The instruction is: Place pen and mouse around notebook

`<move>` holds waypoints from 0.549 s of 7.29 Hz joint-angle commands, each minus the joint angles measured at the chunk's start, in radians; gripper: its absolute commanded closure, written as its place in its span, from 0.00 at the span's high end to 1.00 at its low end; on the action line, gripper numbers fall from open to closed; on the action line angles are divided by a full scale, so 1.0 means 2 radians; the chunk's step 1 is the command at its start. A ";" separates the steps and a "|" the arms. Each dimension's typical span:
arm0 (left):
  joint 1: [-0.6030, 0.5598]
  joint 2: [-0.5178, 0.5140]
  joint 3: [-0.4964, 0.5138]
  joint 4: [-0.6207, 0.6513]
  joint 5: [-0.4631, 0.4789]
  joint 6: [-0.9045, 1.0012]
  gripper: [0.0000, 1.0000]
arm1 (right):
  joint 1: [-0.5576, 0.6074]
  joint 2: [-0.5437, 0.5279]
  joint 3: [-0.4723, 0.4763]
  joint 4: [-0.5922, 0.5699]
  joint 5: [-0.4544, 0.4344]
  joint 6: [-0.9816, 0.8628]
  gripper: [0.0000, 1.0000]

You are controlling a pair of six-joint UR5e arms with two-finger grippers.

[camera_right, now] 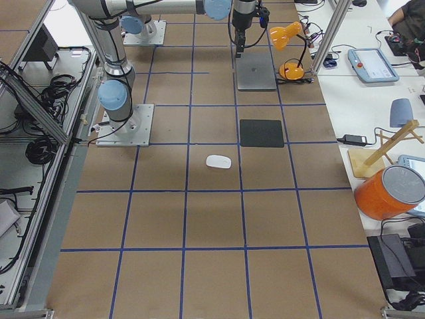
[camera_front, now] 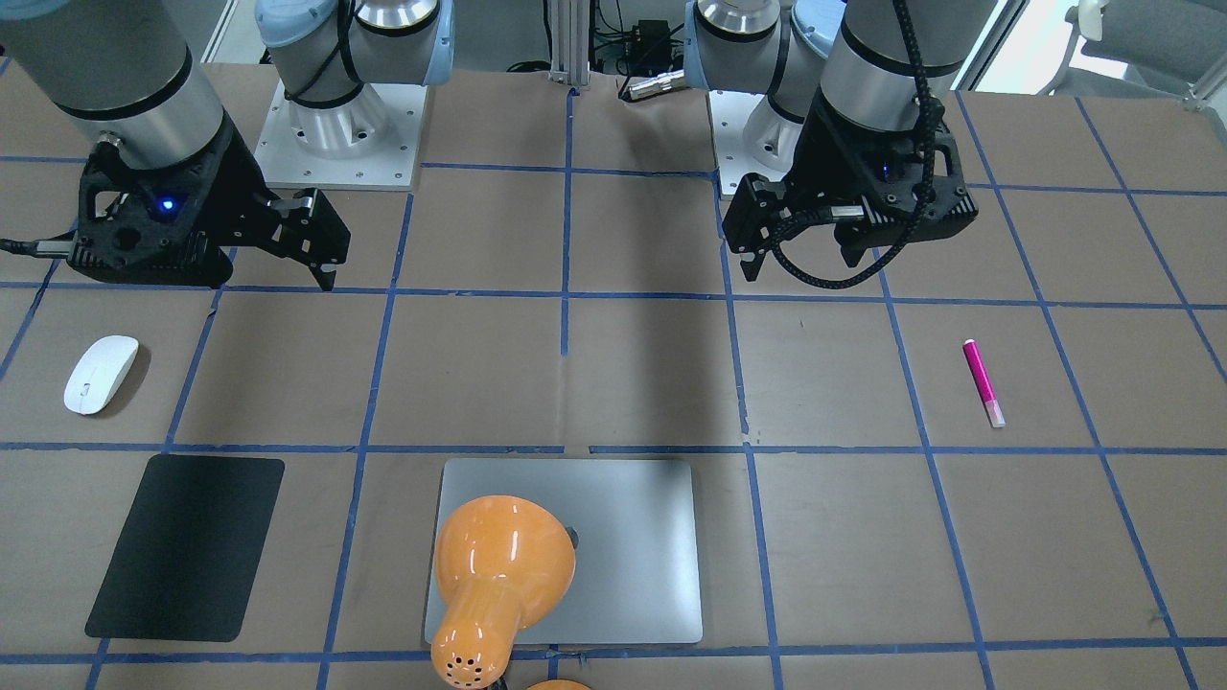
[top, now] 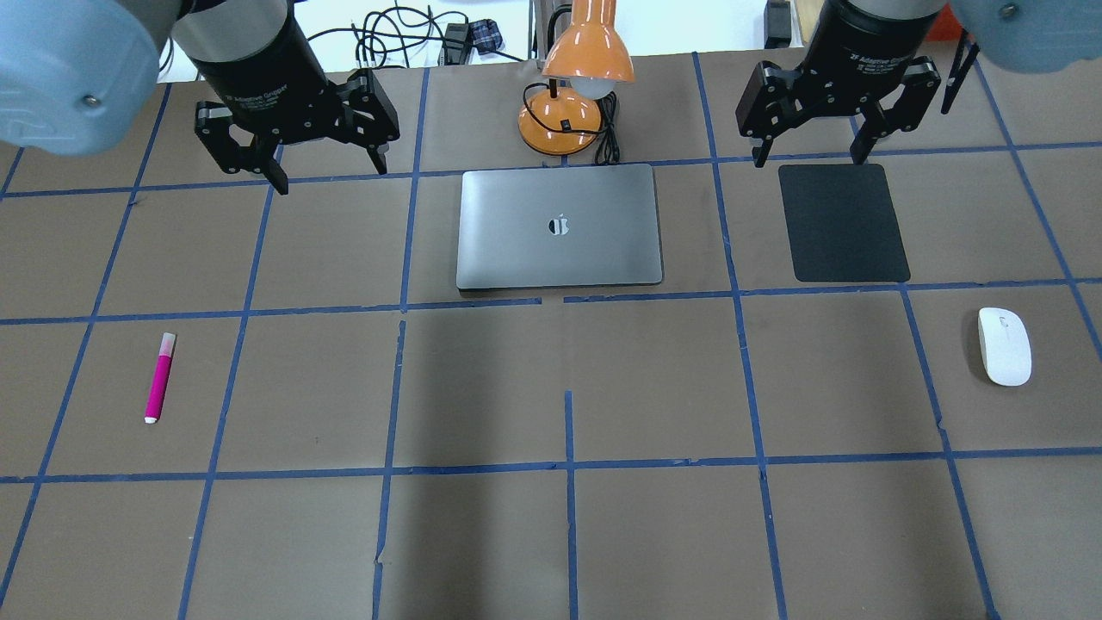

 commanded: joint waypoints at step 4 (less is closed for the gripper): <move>0.025 0.002 -0.007 0.001 0.001 0.009 1.00 | -0.001 0.001 0.001 0.002 0.000 -0.001 1.00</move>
